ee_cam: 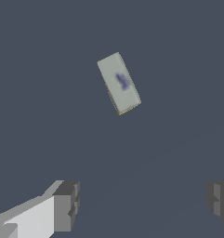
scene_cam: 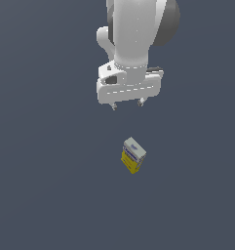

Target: Pick up the object and move it to a goal position.

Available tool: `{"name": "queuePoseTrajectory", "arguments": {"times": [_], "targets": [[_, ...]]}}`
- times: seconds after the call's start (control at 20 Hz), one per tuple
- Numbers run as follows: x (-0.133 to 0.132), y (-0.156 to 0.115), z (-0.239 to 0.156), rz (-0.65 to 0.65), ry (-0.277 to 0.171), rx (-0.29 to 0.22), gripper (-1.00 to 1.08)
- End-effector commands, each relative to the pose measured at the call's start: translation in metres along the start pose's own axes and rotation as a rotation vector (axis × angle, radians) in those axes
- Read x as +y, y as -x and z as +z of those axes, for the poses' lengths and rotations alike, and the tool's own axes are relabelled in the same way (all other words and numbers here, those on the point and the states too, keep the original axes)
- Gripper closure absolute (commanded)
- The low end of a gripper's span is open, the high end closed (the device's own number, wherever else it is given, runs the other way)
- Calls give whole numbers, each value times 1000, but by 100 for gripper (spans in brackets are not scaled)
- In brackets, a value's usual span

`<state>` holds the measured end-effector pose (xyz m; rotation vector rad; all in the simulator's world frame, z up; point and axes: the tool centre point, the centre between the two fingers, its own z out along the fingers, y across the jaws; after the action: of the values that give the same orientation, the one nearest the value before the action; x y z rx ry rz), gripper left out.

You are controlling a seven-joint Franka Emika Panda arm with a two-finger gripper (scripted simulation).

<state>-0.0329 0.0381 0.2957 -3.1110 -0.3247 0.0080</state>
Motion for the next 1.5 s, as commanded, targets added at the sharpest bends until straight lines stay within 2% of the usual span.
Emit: {"name": "queuePoseTrajectory", "arguments": {"times": [0.0,0.4,0.7,1.05,1.45], "targets": [[0,-14,9,-54,4,-1,-92],[-1,-66,50,-265,13,-1,-92],[-2,-91,75,-377,15,0,-92],[-3,-105,92,-442,15,0,-92],[-3,-105,99,-444,14,-1,-92]]}}
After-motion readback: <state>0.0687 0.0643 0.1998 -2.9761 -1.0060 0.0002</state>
